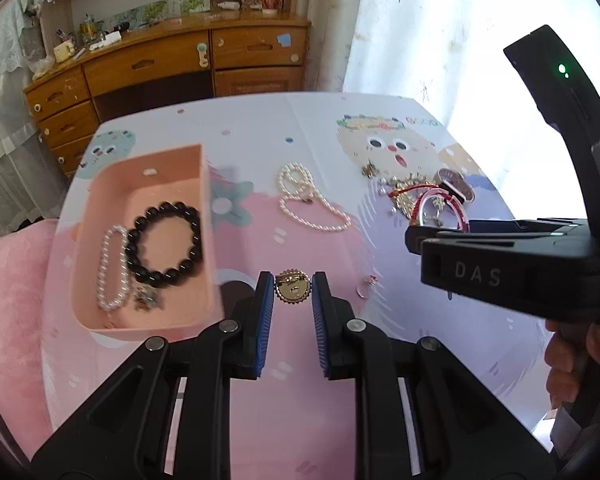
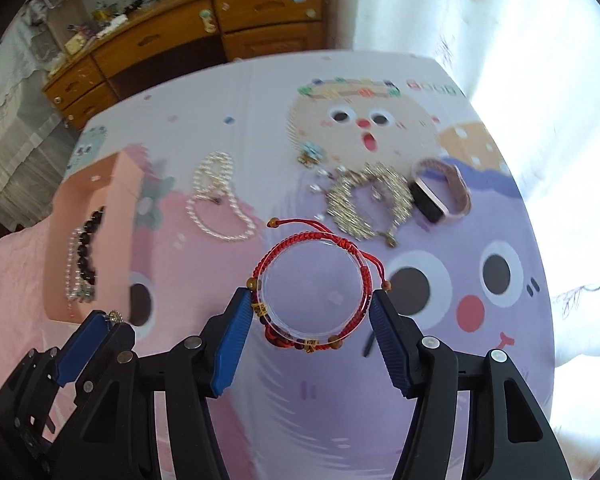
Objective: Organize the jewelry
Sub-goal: 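Carry the pendant and red bracelet into the pink box and release both, then move the left tool to the red-stone ring while the right tool approaches the pink watch, then close the left tool on the red-stone ring while the right tool grasps the pink watch strap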
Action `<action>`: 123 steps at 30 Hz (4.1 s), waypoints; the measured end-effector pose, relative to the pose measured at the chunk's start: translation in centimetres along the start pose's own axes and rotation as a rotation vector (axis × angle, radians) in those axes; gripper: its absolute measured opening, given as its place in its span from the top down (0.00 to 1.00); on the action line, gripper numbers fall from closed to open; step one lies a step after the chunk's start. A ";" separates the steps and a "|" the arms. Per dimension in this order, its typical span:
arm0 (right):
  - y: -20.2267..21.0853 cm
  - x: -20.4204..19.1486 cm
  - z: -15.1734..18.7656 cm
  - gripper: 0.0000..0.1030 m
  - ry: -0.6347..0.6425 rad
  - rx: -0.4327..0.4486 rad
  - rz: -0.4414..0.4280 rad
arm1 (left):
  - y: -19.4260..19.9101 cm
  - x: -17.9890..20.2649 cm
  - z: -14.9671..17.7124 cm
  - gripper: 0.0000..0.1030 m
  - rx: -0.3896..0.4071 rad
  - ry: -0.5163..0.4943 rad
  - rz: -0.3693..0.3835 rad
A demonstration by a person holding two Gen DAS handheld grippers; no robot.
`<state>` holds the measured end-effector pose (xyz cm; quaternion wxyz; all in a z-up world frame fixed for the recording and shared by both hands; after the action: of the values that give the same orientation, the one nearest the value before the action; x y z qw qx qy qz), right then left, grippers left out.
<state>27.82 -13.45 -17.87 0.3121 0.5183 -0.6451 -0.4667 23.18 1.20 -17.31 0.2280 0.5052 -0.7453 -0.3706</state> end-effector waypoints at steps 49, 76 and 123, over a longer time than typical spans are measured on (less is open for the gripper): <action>4.4 -20.0 8.6 0.27 0.165 0.268 -0.311 | 3.7 -19.1 5.4 0.44 0.093 0.084 0.033; 3.9 7.9 0.6 0.24 -0.004 0.216 -0.273 | 1.3 0.8 -2.0 0.38 0.002 0.066 -0.028; -13.6 15.3 -8.3 0.44 0.125 0.220 -0.312 | -10.7 9.9 -1.3 0.76 -0.188 0.052 -0.152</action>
<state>36.23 -30.82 -28.67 0.2168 0.6709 -0.5834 -0.4031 26.54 -10.70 -25.27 0.2648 0.5460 -0.6608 -0.4418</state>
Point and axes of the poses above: each gripper's, at about its wrist camera, not at the fingertips, and y roughly against the way its jaws point, x to its right, z to its underside, the point moved 3 cm from there along -y, roughly the way its jaws point, and after that the axes turned 15 degrees about -y, right-handed, at the moved point
